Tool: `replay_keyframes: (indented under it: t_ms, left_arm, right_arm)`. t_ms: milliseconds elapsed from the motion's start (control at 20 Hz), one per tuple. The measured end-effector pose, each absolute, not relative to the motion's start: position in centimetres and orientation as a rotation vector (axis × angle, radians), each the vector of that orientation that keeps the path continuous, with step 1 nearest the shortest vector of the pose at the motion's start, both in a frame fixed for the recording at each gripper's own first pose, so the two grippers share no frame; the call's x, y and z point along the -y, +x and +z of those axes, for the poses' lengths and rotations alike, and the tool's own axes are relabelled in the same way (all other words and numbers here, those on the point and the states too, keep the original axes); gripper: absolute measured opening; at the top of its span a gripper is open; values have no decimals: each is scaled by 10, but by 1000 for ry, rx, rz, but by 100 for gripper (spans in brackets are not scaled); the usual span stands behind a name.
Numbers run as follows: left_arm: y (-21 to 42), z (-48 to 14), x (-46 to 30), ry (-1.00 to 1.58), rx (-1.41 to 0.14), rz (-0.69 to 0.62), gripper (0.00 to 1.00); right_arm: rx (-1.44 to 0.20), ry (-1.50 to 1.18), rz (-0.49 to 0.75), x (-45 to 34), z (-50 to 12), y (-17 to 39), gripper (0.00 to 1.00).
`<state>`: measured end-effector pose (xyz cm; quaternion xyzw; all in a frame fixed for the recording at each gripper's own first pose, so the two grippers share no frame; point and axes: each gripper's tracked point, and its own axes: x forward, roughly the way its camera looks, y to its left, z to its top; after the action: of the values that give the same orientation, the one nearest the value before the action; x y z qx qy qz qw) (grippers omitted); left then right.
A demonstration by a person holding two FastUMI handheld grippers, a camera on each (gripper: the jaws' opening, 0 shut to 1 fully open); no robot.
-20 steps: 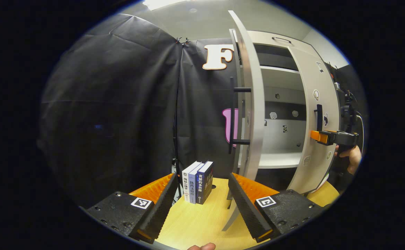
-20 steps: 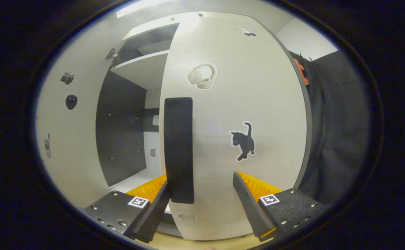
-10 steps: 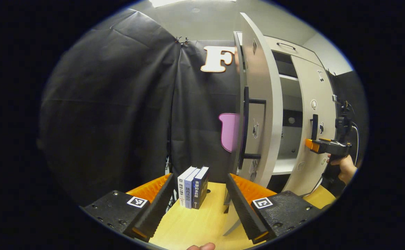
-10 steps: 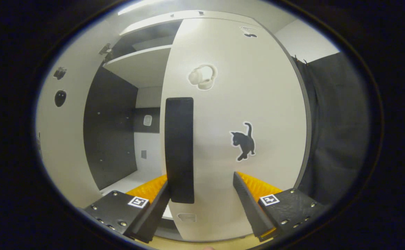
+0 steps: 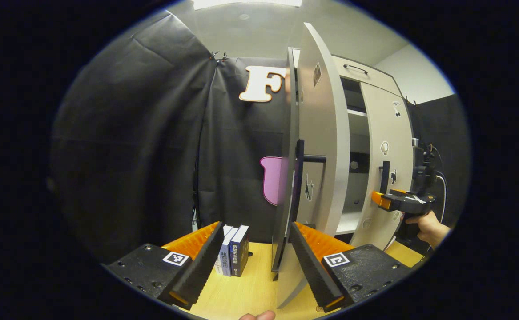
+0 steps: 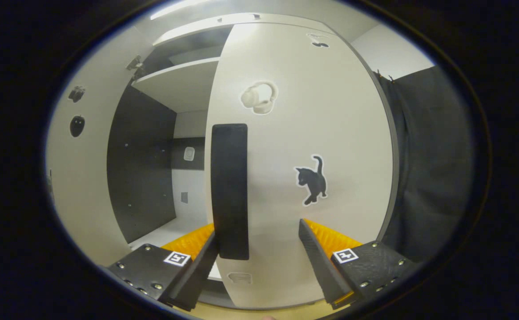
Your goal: Grasp the bottle in the cabinet with the left hand and place it on the coaster, then close the right door with the right hand and the left door with the left hand.
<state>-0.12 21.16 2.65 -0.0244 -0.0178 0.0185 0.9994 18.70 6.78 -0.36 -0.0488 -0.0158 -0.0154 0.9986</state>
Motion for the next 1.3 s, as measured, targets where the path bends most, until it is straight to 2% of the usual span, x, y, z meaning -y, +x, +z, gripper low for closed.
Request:
replay_keyframes:
  t_ms: [200,250,400,450,550,600,700,850,1000,1050,1100,1300]
  left_arm:
    - [10,28,-200,-17,27,-2,94]
    - [10,29,-202,-9,28,2,94]
    - [15,28,-199,-5,18,-20,93]
    - [14,22,-198,-16,-3,-28,89]
    - [15,21,-192,-33,-1,-39,89]
    - [15,20,-189,-29,-3,-45,94]
    - [14,22,-184,-20,0,-48,94]
    - [14,21,-174,-10,1,-62,94]
    - [16,20,-158,-10,-3,-93,94]
    - [17,20,-153,-10,0,-102,94]
    - [17,21,-147,-6,0,-110,94]
    - [22,20,-125,8,5,-138,94]
  right_arm:
    - [-5,-73,1,-68,-8,178,100]
    - [-4,-74,7,-68,-8,171,97]
    - [0,-79,26,-66,-9,150,100]
    - [0,-76,29,-64,-9,142,100]
    - [3,-53,39,-60,-11,126,100]
    - [4,-39,43,-56,-11,119,100]
    - [-1,-17,44,-48,-12,107,97]
    - [-19,18,52,-40,-18,93,100]
    - [-13,9,29,-27,-25,83,100]
    - [-22,9,33,-26,-29,81,97]
    - [-30,15,34,-24,-34,77,100]
    - [-60,45,36,-16,-45,66,100]
